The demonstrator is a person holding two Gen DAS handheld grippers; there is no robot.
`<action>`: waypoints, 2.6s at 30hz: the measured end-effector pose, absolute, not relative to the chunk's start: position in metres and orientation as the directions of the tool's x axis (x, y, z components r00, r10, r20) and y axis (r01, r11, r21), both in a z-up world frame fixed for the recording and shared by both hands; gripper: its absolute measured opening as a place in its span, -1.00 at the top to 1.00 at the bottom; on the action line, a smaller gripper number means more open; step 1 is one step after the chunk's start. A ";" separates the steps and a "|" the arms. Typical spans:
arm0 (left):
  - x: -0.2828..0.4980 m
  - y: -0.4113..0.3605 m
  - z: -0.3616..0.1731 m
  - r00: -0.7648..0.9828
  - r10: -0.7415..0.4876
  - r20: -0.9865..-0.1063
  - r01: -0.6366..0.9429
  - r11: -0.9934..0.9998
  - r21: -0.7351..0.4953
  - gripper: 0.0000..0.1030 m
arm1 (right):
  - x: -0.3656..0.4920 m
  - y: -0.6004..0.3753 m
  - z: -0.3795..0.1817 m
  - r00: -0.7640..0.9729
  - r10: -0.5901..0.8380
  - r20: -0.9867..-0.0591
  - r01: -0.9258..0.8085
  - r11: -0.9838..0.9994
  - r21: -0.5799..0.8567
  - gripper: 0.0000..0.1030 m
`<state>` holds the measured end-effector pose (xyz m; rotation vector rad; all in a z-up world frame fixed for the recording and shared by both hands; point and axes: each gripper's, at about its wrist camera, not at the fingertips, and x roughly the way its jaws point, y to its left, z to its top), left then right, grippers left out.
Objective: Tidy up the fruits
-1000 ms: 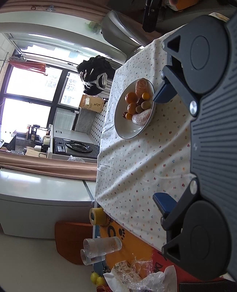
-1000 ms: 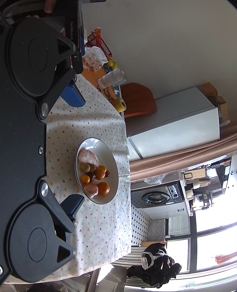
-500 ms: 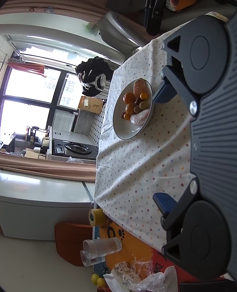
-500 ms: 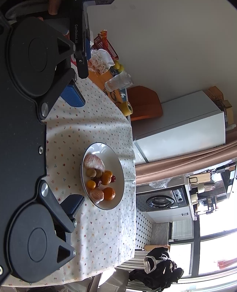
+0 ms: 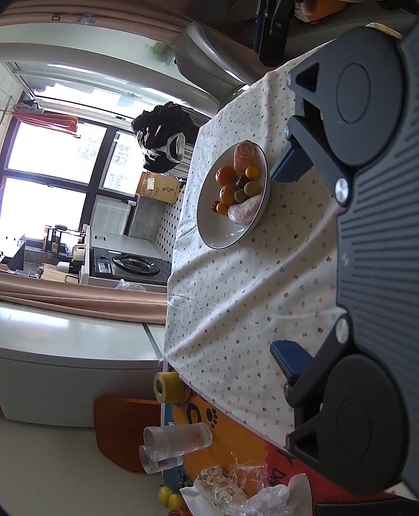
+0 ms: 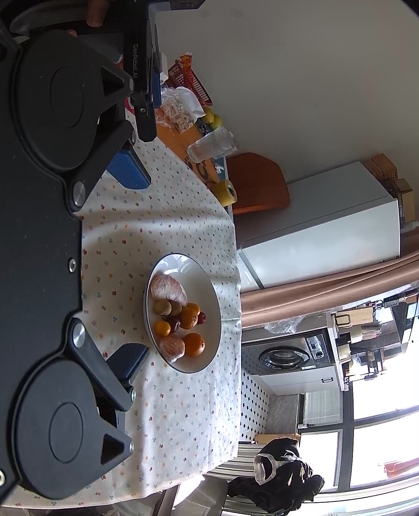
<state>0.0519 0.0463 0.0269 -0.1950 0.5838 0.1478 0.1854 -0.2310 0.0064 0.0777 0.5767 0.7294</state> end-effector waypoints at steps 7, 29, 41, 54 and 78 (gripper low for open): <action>0.052 0.042 0.028 0.829 0.083 -0.553 -0.186 0.974 -0.132 -1.00 | 0.186 -0.233 0.006 0.602 0.647 -0.468 -0.603 0.753 0.263 -1.00; 0.052 0.040 0.026 0.830 0.079 -0.552 -0.179 0.975 -0.129 -1.00 | 0.187 -0.234 0.003 0.602 0.643 -0.474 -0.603 0.755 0.259 -1.00; 0.052 0.040 0.026 0.830 0.077 -0.552 -0.177 0.976 -0.130 -1.00 | 0.188 -0.235 0.001 0.601 0.641 -0.478 -0.601 0.756 0.258 -1.00; 0.053 0.036 0.024 0.829 0.069 -0.555 -0.165 0.978 -0.125 -1.00 | 0.188 -0.235 -0.001 0.600 0.640 -0.480 -0.600 0.757 0.259 -1.00; 0.053 0.032 0.024 0.836 0.053 -0.547 -0.142 0.982 -0.121 -1.00 | 0.191 -0.233 -0.006 0.594 0.635 -0.493 -0.597 0.759 0.259 -1.00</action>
